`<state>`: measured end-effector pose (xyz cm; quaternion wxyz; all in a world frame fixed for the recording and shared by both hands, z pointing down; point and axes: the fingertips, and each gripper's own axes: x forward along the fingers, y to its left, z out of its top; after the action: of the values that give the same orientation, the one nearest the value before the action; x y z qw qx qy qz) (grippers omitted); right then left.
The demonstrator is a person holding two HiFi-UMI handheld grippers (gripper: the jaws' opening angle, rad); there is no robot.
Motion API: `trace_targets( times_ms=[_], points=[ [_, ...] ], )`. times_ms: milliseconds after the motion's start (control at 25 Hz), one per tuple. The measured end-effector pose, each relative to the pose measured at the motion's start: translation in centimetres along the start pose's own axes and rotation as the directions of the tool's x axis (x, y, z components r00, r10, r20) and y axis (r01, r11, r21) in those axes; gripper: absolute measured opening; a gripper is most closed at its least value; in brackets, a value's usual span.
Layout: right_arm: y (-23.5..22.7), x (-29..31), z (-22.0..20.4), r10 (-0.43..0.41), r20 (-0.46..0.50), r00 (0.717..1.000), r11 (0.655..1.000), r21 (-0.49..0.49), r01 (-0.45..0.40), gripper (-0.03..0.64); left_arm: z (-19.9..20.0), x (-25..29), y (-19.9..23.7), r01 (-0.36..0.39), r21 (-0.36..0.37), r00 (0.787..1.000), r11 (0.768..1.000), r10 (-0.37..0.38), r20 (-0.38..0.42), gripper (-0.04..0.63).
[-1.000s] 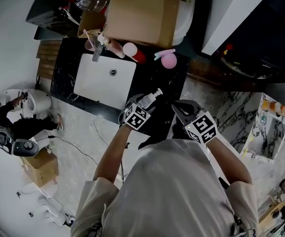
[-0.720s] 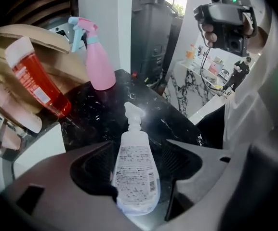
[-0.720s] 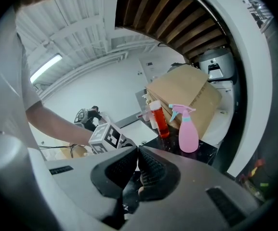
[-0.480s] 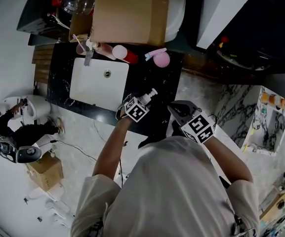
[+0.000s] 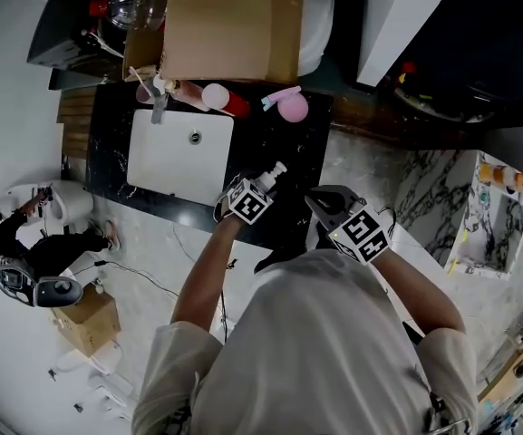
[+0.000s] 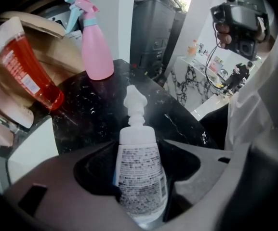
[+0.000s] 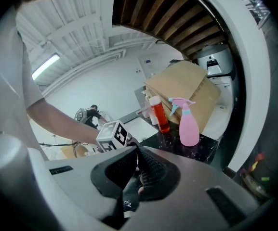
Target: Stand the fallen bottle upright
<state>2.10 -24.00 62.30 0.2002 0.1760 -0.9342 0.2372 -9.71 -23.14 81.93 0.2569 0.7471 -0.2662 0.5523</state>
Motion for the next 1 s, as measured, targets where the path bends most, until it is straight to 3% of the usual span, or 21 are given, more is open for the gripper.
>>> trace_targets(
  times_ms=[440,1000],
  points=[
    [1.8,0.4,-0.1,0.008,-0.012,1.0,0.999,-0.031,-0.008,0.031,1.2,-2.9,0.5,-0.057,-0.087,0.98,0.995,0.072,0.186,0.276],
    [3.8,0.6,0.3,0.008,-0.03,1.0,0.996,-0.084,-0.011,0.031,1.3,-5.8,1.3,-0.068,-0.206,0.917,0.976,0.142,0.372,0.273]
  ],
)
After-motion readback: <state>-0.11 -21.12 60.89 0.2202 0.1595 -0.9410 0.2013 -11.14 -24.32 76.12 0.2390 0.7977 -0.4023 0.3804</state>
